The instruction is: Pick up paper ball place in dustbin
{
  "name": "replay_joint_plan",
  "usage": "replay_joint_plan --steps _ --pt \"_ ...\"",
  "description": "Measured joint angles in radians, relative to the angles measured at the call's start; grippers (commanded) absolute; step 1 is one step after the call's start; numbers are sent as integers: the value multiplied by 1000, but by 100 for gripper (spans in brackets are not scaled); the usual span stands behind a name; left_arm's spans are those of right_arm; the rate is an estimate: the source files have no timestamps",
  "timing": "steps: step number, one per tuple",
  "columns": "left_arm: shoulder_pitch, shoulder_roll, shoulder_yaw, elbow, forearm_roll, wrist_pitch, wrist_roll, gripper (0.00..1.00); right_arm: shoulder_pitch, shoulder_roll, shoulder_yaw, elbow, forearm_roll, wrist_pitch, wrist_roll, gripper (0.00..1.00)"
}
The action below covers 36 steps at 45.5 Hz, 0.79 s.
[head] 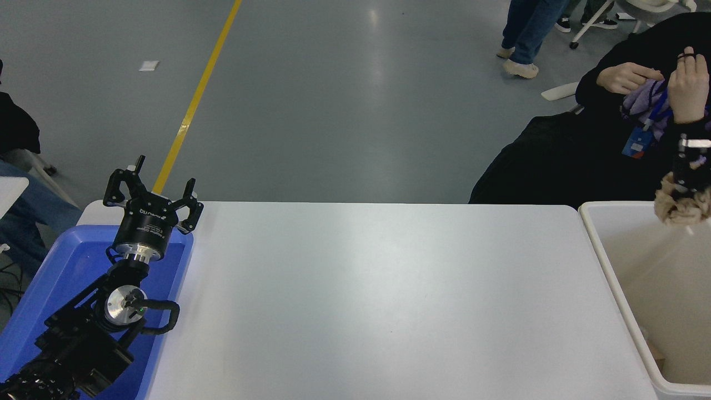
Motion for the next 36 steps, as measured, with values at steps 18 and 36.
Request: replay_joint_plan --steps 18,36 --pt "0 -1 -2 0 0 0 -1 98 -545 -99 218 -220 -10 -448 1 0" --pt "0 -1 -3 1 -1 0 -2 98 -1082 12 564 -637 -13 -576 1 0"
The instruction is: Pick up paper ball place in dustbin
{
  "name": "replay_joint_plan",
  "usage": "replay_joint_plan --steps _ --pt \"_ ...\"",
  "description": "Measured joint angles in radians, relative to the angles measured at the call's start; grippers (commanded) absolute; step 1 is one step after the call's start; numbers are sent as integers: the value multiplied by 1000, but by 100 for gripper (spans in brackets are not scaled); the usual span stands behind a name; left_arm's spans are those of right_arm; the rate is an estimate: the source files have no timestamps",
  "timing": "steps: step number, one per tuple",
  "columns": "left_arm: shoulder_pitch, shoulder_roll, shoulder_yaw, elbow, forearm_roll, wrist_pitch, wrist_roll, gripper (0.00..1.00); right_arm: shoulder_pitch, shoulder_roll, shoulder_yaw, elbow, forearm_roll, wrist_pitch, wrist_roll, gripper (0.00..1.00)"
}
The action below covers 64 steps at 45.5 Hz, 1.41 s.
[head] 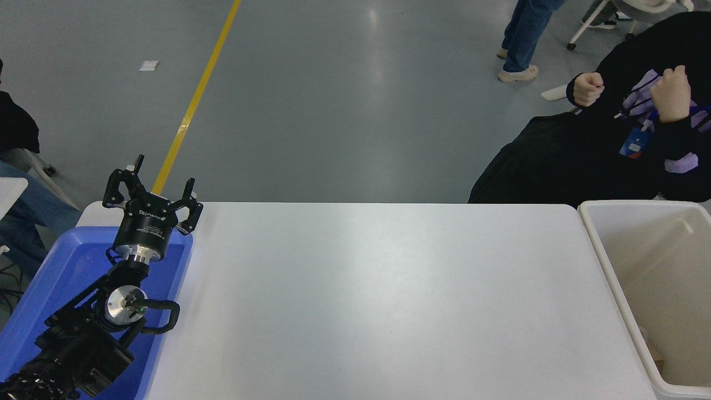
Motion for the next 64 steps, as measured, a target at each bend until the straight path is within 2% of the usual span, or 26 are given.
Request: replay_joint_plan --steps 18,33,53,54,56,57,58,64 --pt "0 0 0 0 0 0 0 98 -328 181 258 -390 0 -56 0 0" --pt "0 0 0 -1 0 0 0 98 -406 248 306 -498 -3 -96 0 0" --pt "0 -1 0 -1 0 0 0 98 -428 267 320 -529 -1 -110 0 0" --pt "0 -1 0 -1 0 0 0 98 -428 267 320 -529 0 -110 0 9" --pt "0 -1 0 -1 0 0 0 98 -428 268 320 -530 0 -110 0 52" --pt "0 -1 0 -1 0 0 0 98 -428 268 320 -531 0 -111 0 68" --pt "0 -1 0 -1 0 0 0 98 -428 268 320 -531 0 -112 0 77" --pt "0 -1 0 -1 0 0 0 98 -411 267 321 -533 -1 -137 0 81"
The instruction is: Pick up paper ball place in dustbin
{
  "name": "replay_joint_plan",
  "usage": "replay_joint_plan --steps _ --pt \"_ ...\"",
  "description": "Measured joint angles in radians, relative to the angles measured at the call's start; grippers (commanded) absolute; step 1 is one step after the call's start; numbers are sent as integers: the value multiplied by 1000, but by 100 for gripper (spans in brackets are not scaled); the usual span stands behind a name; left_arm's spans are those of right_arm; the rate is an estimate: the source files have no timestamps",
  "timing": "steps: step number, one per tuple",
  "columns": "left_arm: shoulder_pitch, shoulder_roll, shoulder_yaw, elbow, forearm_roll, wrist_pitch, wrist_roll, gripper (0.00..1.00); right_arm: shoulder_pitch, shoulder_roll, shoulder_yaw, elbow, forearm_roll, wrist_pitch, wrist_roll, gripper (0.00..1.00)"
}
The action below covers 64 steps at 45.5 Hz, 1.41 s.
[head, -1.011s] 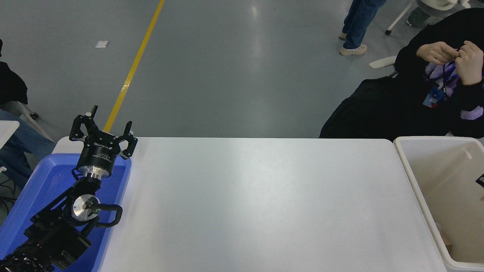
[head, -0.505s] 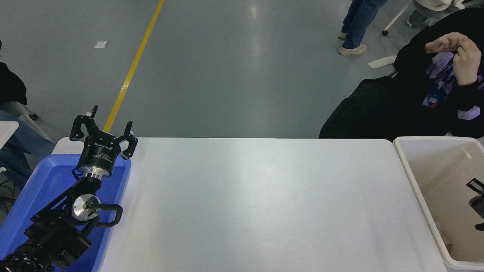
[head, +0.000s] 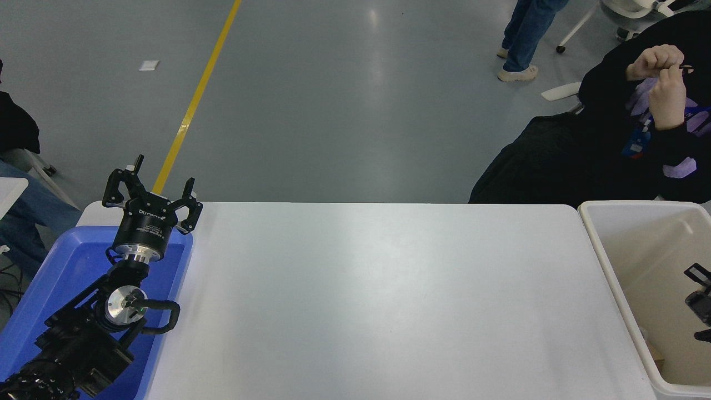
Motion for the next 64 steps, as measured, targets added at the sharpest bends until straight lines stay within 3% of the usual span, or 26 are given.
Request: replay_joint_plan --steps 47,53,64 --pt "-1 0 0 0 0 0 0 98 93 -53 1 140 6 -64 0 82" --pt "-1 0 0 0 0 0 0 98 138 -96 -8 234 6 -62 0 99" --pt "-1 0 1 0 0 0 0 98 324 -186 -170 528 5 -39 0 100"
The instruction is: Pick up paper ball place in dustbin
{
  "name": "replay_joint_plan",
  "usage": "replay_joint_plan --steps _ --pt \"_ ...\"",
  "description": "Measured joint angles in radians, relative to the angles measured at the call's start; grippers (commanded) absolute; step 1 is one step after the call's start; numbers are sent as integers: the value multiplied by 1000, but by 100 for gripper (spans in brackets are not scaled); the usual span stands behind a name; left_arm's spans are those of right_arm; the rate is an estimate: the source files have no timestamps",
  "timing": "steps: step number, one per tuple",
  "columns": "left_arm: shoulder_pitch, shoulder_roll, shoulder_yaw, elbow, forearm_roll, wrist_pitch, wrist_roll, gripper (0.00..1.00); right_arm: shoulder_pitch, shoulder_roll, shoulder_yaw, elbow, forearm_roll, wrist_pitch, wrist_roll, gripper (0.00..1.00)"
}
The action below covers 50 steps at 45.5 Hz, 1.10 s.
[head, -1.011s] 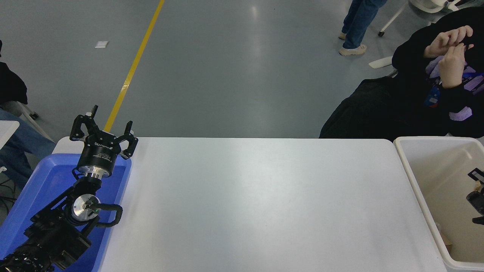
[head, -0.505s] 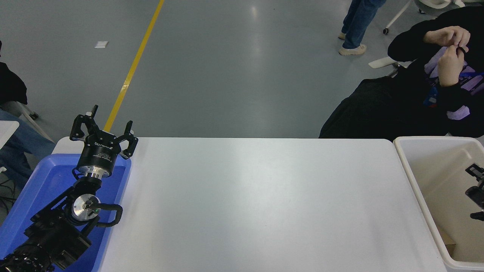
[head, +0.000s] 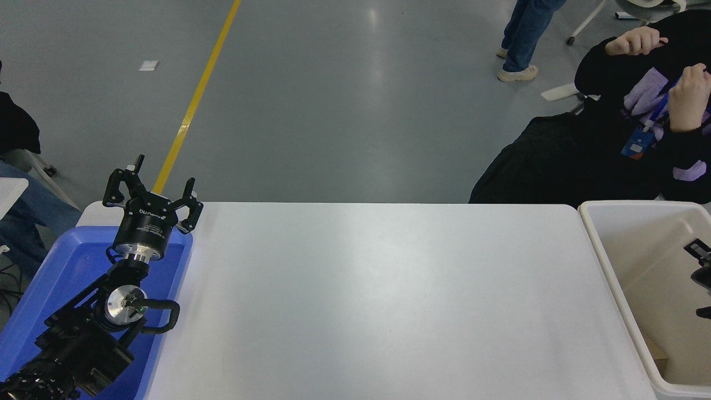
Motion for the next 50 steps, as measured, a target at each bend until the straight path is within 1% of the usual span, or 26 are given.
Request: replay_joint_plan --steps 7,12,16,23,28,35,42,49,50 --pt "0 0 1 0 1 0 2 98 199 -24 -187 224 0 22 0 100" --pt "0 0 1 0 1 0 2 98 312 -32 -270 344 -2 42 0 100" --pt "0 0 1 0 2 0 3 98 403 -38 -320 421 -5 91 0 100" --pt "0 1 2 0 1 0 3 98 568 -30 -392 501 -9 299 -1 100" --pt "0 1 2 0 1 0 3 98 704 4 -438 533 -11 506 -1 100" --pt "0 0 2 0 0 0 2 98 870 58 -465 567 -12 719 -2 100" --pt "1 0 2 0 0 0 1 98 1023 123 -464 603 -3 825 -1 100" --pt "1 1 0 0 0 0 1 98 1133 204 -443 649 0 876 -2 100" --pt "1 1 -1 0 0 0 1 98 1154 229 -435 659 2 884 -2 100"
